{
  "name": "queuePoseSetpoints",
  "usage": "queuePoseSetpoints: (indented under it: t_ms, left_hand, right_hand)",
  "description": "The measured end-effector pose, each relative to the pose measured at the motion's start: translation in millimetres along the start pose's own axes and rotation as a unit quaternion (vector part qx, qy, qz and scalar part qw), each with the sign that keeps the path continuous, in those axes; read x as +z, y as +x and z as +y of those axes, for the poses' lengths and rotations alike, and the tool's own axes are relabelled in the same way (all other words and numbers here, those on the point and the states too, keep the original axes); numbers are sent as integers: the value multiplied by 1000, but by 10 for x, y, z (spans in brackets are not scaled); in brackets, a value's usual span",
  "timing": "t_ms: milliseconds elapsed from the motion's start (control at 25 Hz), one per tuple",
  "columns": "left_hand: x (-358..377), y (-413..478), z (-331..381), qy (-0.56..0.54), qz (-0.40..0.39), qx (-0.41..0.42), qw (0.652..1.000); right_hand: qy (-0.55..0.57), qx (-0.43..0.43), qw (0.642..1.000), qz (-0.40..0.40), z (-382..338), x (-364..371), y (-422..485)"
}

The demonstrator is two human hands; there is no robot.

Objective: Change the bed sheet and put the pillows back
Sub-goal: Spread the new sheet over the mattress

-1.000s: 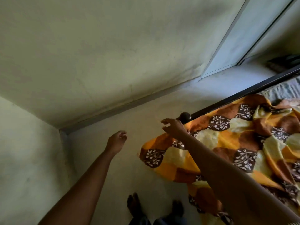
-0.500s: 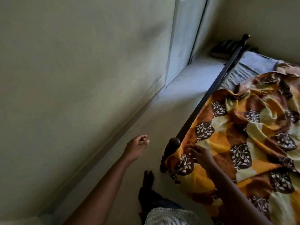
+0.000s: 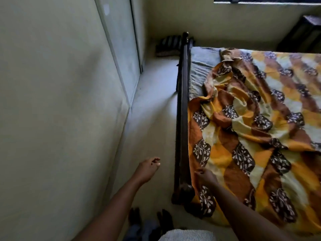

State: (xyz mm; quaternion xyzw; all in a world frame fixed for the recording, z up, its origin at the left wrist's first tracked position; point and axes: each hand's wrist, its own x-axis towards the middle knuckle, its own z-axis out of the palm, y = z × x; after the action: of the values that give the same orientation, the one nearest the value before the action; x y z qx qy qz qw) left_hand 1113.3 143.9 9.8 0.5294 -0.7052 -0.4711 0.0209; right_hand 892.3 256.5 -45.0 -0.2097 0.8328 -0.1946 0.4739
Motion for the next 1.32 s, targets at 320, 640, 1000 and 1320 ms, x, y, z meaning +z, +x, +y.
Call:
queuePoseSetpoints:
  t_ms: [320, 640, 1000, 1320]
  left_hand:
    - [-306, 862, 201, 165, -192, 107, 961]
    - [213, 1342, 785, 406, -264, 451, 750]
    - [505, 2409, 1632, 539, -206, 589, 566]
    - [208, 2883, 2244, 455, -326, 600, 571]
  right_hand:
    - [100, 134, 981, 97, -105, 523, 118]
    - [158, 30, 945, 286, -405, 493, -333]
    - [196, 46, 898, 392, -489, 255, -613]
    - [205, 92, 900, 374, -1158, 34, 47]
